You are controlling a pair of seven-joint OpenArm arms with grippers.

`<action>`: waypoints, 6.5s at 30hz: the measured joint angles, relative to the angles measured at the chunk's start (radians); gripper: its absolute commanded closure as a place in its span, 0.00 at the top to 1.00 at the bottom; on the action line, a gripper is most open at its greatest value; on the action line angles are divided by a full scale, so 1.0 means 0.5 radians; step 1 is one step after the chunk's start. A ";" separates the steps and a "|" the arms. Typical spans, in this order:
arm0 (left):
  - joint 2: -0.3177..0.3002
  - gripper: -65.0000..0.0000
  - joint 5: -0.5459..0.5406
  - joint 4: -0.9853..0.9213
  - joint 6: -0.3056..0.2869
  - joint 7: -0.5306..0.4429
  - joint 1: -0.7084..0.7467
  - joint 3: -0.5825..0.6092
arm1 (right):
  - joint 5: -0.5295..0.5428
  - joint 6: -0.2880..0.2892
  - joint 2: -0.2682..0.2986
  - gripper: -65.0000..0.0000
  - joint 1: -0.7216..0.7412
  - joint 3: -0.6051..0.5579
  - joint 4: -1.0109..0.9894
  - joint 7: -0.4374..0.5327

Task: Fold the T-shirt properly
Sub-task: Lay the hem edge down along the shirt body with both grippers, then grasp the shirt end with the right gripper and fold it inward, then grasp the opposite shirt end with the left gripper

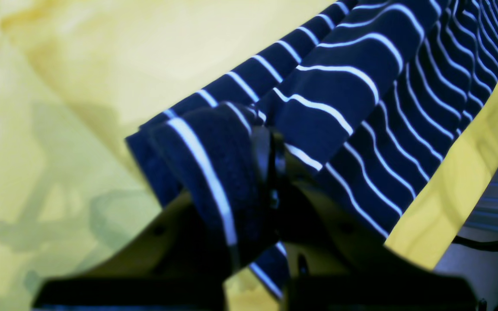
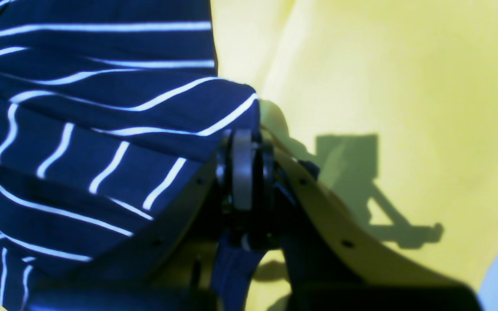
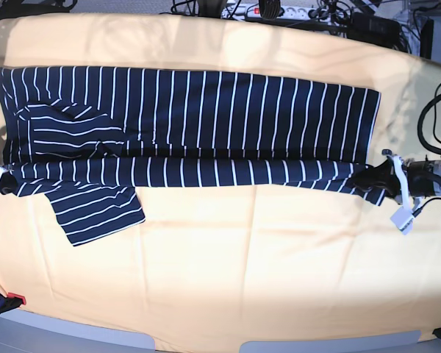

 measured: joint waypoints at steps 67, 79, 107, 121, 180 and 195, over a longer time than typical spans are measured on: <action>0.040 0.41 0.484 -0.013 -0.006 -0.377 0.312 -0.008 | 0.530 -0.008 -0.690 0.00 0.139 0.010 0.292 -0.565; 0.040 0.41 0.491 -0.014 -0.006 -0.378 0.312 -0.008 | 1.044 -0.001 -0.282 0.00 -0.639 0.001 1.391 -0.845; 0.040 0.41 0.496 -0.014 -0.005 -0.378 0.311 -0.008 | 0.528 0.000 0.121 0.00 -1.096 0.000 1.460 -0.851; -0.079 0.41 0.513 -0.015 0.001 -0.362 0.261 -0.008 | 0.484 -0.002 0.117 0.00 -1.091 0.000 1.352 -0.755; 0.019 0.41 -0.339 -0.375 0.008 0.372 0.699 -1.120 | -0.182 -0.096 -0.570 0.00 -0.919 0.510 0.932 -0.212; 0.410 0.46 -0.435 -0.439 0.000 0.311 0.905 -1.138 | -0.175 -0.098 -0.587 0.00 -0.912 0.512 0.928 -0.205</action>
